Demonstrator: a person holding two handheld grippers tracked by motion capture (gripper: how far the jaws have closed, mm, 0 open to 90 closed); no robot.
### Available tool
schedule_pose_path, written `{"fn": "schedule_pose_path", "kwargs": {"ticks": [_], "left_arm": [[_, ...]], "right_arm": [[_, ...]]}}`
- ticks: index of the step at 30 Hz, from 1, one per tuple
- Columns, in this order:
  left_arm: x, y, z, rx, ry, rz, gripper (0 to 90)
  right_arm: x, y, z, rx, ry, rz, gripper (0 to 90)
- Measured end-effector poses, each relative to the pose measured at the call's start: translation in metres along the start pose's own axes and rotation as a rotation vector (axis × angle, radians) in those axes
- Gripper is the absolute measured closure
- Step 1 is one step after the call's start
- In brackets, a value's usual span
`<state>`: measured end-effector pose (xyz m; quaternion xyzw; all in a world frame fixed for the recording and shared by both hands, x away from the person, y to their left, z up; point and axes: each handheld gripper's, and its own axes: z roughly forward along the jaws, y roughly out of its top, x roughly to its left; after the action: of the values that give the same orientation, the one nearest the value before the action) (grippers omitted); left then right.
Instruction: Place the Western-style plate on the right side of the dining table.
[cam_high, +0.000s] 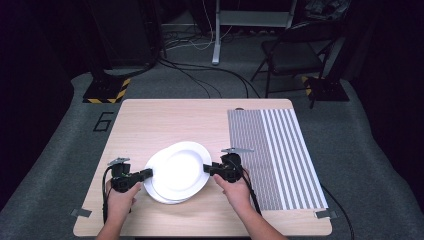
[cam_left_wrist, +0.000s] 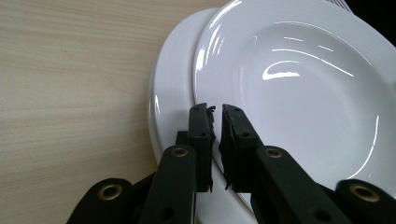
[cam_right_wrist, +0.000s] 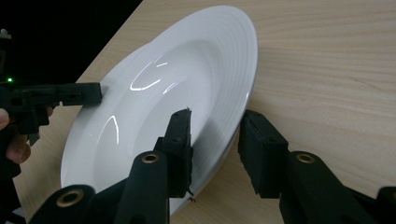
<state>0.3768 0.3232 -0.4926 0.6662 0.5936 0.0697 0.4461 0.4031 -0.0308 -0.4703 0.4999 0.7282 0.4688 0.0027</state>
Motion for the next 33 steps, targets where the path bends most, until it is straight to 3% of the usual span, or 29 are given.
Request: {"fn": "schedule_pose_path", "kwargs": {"ticks": [2,5,11,18,22,27,33], "left_arm": [[0.0,0.0,0.0,0.003,-0.002,0.001,82.7],[0.0,0.0,0.0,0.002,-0.001,0.0,82.7],[0.0,-0.001,0.0,-0.004,-0.005,0.003,82.7],[-0.002,-0.001,0.002,0.0,-0.001,0.017,82.6],[-0.004,-0.002,0.003,-0.005,-0.003,0.014,80.4],[-0.007,-0.002,0.005,-0.012,-0.025,0.015,68.4],[-0.007,-0.002,0.005,-0.019,-0.028,0.036,64.0]], "right_arm": [[0.0,-0.002,0.001,0.018,0.02,-0.007,64.3],[-0.001,-0.002,0.003,0.042,0.051,0.036,66.5],[-0.001,0.0,0.003,0.044,0.042,0.072,69.1],[-0.003,-0.001,-0.001,0.043,0.058,0.158,72.9],[-0.009,0.001,-0.002,0.046,0.09,0.21,75.7],[-0.013,0.004,-0.003,0.036,0.101,0.227,77.7],[-0.013,0.009,-0.009,0.028,0.092,0.216,78.4]]}}
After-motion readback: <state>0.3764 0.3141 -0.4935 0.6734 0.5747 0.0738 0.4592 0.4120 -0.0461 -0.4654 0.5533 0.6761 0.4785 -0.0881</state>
